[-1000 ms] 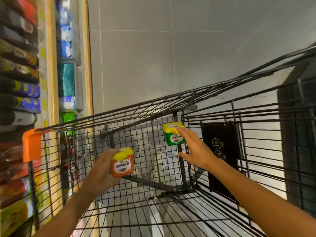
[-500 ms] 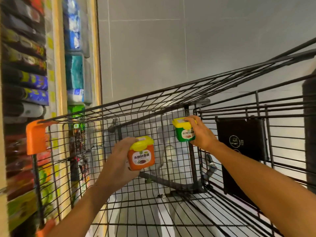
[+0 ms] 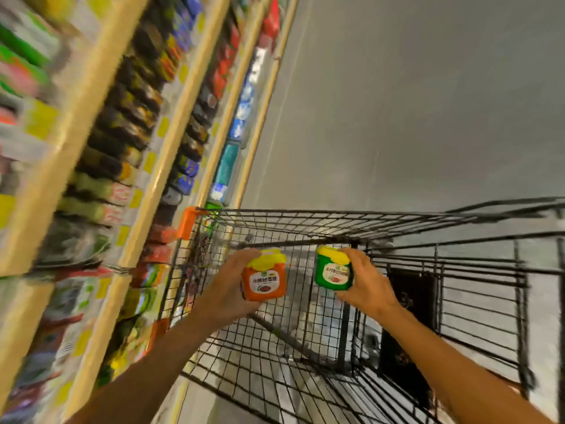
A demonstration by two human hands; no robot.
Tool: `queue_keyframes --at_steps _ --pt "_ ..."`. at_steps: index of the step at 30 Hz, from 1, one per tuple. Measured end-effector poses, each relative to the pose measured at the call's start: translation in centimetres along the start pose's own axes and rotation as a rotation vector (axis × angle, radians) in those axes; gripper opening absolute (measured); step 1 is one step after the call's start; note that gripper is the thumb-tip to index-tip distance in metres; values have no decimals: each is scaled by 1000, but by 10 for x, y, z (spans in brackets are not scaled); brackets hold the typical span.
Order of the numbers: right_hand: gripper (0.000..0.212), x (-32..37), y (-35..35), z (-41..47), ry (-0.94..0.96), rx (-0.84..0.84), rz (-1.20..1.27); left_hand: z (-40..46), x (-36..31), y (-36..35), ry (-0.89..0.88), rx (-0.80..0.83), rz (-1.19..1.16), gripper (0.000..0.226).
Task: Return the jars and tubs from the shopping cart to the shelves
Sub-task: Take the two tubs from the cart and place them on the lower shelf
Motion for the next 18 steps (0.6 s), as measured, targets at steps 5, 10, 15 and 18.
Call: queue_keyframes --at_steps 5,10,15,18 --pt "85 91 72 -18 168 -87 36 -62 -57 55 -38 -231 -80 96" --pt "81 169 128 -38 365 -176 -71 -122 -83 103 -61 -438 -39 94" --pt "83 233 154 -58 527 -200 -174 -188 -98 145 -132 -570 14 94" --pt "85 269 154 -74 594 -227 -219 -234 -96 159 -146 -643 0 92"
Point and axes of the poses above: each hand's wrist, its own z-axis towards the middle knuckle, its own y-axis out of the back of the hand, x = y × z, the point moved 2 cm from there along z, towards the middle knuckle, and after that the axes turned 11 degrees about y, right-handed, at the moved point
